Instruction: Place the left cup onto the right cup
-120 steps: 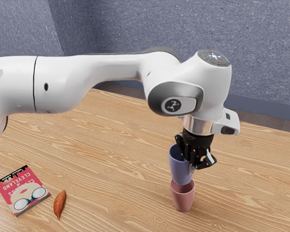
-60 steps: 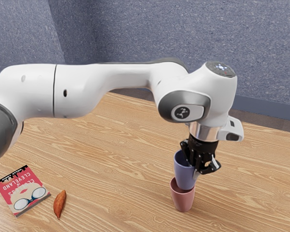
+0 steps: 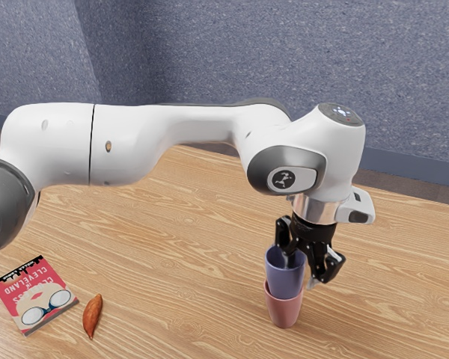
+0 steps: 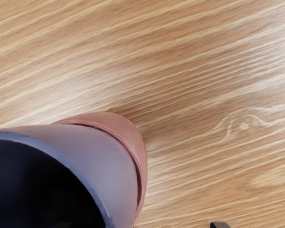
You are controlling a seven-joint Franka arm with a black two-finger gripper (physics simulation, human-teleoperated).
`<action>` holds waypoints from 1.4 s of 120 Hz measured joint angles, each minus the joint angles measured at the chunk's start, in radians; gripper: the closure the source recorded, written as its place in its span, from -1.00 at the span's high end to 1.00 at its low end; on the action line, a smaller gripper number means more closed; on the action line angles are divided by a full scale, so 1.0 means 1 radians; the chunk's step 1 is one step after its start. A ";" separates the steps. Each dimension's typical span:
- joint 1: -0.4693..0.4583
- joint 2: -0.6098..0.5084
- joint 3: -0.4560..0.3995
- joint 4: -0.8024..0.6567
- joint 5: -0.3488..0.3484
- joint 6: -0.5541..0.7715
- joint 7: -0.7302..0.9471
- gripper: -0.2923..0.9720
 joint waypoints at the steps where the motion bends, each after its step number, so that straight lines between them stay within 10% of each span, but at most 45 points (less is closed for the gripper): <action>1: 0.000 -0.001 0.000 0.000 -0.001 0.000 0.000 0.04; 62: 0.018 -0.182 -0.001 -0.008 -0.063 -0.037 0.002 0.49; 115: -0.292 -0.483 0.641 -0.115 -0.245 -0.089 0.155 0.53; 168: -0.182 -0.629 0.797 -0.196 -0.276 -0.152 0.305 0.54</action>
